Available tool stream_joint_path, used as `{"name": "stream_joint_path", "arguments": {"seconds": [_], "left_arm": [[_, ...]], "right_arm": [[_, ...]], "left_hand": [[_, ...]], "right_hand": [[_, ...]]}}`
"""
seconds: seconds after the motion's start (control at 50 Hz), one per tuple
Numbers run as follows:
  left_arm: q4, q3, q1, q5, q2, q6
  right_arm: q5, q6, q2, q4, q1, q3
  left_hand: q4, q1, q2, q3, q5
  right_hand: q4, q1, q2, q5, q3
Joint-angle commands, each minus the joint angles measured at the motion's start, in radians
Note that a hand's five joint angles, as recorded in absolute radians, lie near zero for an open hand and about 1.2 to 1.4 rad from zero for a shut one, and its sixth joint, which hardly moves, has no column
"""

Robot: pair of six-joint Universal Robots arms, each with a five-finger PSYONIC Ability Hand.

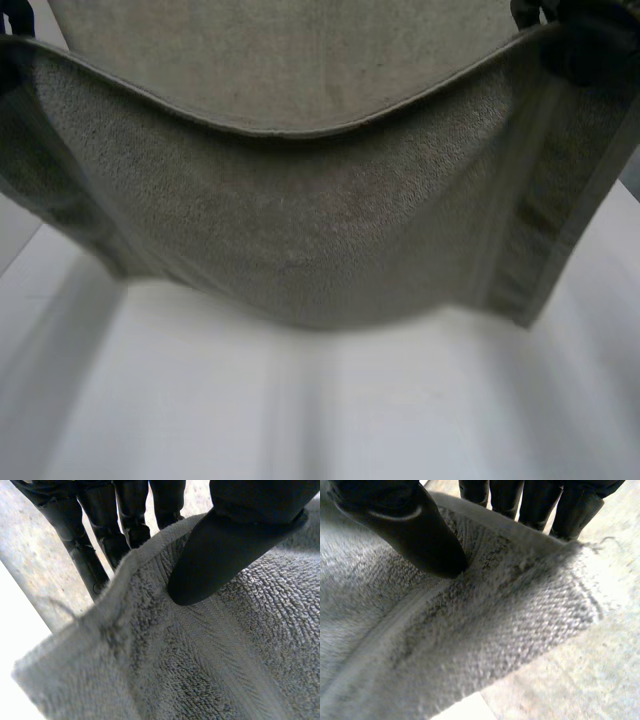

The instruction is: Fold the laundry

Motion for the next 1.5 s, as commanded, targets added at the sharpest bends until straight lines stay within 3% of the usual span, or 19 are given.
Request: {"name": "stream_joint_path", "arguments": {"seconds": [0.02,0.2,0.3,0.38,0.42,0.48,0.52,0.6,0.68,0.8,0.92,1.02,1.06,1.26,1.4,1.5], "left_arm": [[0.002,-0.019,0.000,-0.002,-0.154,0.040],[-0.003,0.047,-0.047,-0.014,-0.479,0.189],[0.000,0.177,-0.096,-0.055,-0.617,0.189],[0.009,0.313,-0.124,-0.094,-0.671,0.177],[0.055,0.473,-0.145,-0.109,-0.693,0.143],[0.098,0.546,-0.151,-0.112,-0.691,0.104],[0.222,0.642,-0.156,-0.124,-0.661,-0.005],[0.341,0.652,-0.156,-0.167,-0.592,-0.135],[0.407,0.568,-0.148,-0.216,-0.532,-0.257],[0.408,0.309,-0.138,-0.210,-0.509,-0.256],[0.419,0.089,-0.122,-0.204,-0.517,-0.230],[0.457,-0.100,-0.112,-0.143,-0.552,-0.133],[0.497,-0.201,-0.112,-0.095,-0.598,-0.037],[0.532,-0.348,-0.102,-0.078,-0.682,0.212],[0.469,-0.436,-0.069,-0.078,-0.593,0.284],[0.347,-0.522,-0.049,-0.077,-0.433,0.338]], "right_arm": [[0.071,-0.099,0.168,0.068,0.010,-0.076],[0.108,-0.105,0.387,0.059,0.033,-0.101],[0.195,-0.107,0.555,-0.016,0.110,-0.209],[0.245,-0.109,0.601,-0.095,0.122,-0.326],[0.263,-0.107,0.615,-0.148,0.124,-0.394],[0.286,-0.101,0.614,-0.294,0.130,-0.509],[0.318,-0.090,0.572,-0.459,0.137,-0.561],[0.340,-0.092,0.505,-0.597,0.139,-0.535],[0.338,-0.087,0.436,-0.622,0.142,-0.431],[0.323,-0.089,0.406,-0.515,0.142,-0.294],[0.231,-0.101,0.411,-0.361,0.142,-0.033],[0.179,-0.133,0.423,-0.371,0.142,0.198],[0.174,-0.182,0.461,-0.415,0.142,0.322],[0.185,-0.259,0.522,-0.507,0.133,0.502],[0.182,-0.263,0.414,-0.487,0.124,0.568],[0.171,-0.271,0.288,-0.415,0.068,0.620]], "left_hand": [[0.178,0.208,0.179,0.179,0.195],[0.178,0.208,0.179,0.179,0.195],[0.178,0.208,0.179,0.179,0.195],[0.178,0.208,0.179,0.179,0.195],[0.178,0.208,0.179,0.179,0.195],[0.178,0.208,0.179,0.179,0.195],[0.178,0.208,0.179,0.179,0.195],[0.178,0.208,0.179,0.179,0.195],[0.178,0.208,0.179,0.179,0.195],[0.178,0.208,0.179,0.179,0.195],[0.178,0.208,0.179,0.179,0.195],[0.178,0.208,0.179,0.179,0.195],[0.178,0.208,0.179,0.179,0.195],[0.178,0.208,0.179,0.179,0.195],[0.178,0.208,0.179,0.179,0.195],[0.178,0.208,0.179,0.179,0.195]], "right_hand": [[0.059,0.062,0.057,0.048,0.053],[0.059,0.062,0.057,0.048,0.053],[0.059,0.062,0.057,0.048,0.053],[0.059,0.062,0.057,0.048,0.053],[0.059,0.062,0.057,0.048,0.053],[0.059,0.062,0.057,0.048,0.053],[0.059,0.062,0.057,0.048,0.053],[0.059,0.062,0.057,0.048,0.053],[0.059,0.062,0.057,0.048,0.053],[0.059,0.062,0.057,0.048,0.053],[0.059,0.062,0.057,0.048,0.053],[0.059,0.062,0.057,0.048,0.053],[0.059,0.062,0.057,0.048,0.053],[0.059,0.062,0.057,0.048,0.053],[0.059,0.062,0.057,0.048,0.053],[0.059,0.062,0.057,0.048,0.053]]}}
